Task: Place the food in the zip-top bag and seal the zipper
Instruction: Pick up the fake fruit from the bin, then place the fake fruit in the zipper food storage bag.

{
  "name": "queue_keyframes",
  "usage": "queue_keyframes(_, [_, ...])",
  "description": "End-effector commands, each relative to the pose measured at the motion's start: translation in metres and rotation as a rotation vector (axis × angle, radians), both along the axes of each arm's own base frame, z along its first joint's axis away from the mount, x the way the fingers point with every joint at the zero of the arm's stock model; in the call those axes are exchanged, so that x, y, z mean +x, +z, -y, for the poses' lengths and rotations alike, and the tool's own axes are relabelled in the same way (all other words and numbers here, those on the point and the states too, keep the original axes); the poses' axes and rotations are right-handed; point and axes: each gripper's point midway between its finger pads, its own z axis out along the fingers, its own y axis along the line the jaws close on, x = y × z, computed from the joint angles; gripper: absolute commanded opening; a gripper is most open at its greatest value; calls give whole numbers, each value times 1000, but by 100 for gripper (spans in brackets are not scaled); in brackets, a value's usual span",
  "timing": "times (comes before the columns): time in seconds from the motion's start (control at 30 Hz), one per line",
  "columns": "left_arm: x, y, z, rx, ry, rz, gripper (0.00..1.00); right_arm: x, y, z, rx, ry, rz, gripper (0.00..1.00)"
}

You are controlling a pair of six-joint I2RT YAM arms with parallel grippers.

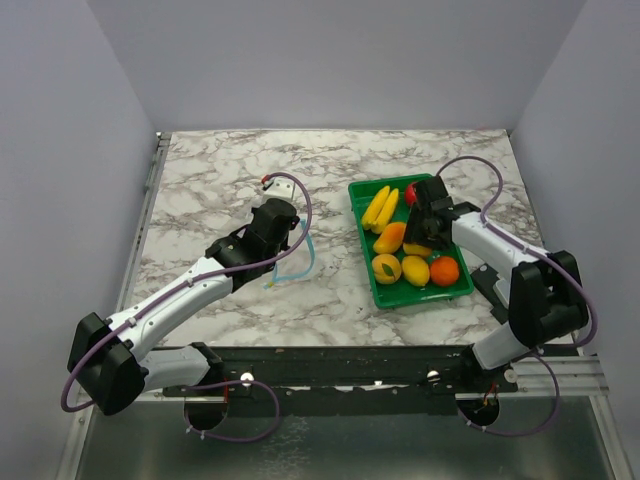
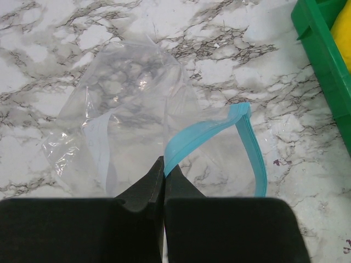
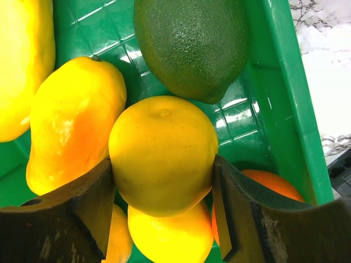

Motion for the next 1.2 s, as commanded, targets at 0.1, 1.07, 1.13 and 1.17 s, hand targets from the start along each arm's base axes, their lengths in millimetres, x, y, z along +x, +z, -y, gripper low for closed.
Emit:
queue_keyframes(0.1, [0,0,4,-20,-21,3,0,1,46,-9,71,36,75,39])
queue_keyframes(1.07, [1,-1,7,-36,-29,-8,0,-48,161,-196,557,578,261,37])
queue_keyframes(1.13, [1,-1,7,-37,-31,-9,0,-53,163,-210,561,608,260,37])
queue_keyframes(1.17, [1,-2,7,-38,-32,-12,0,-55,163,-217,565,621,260,38])
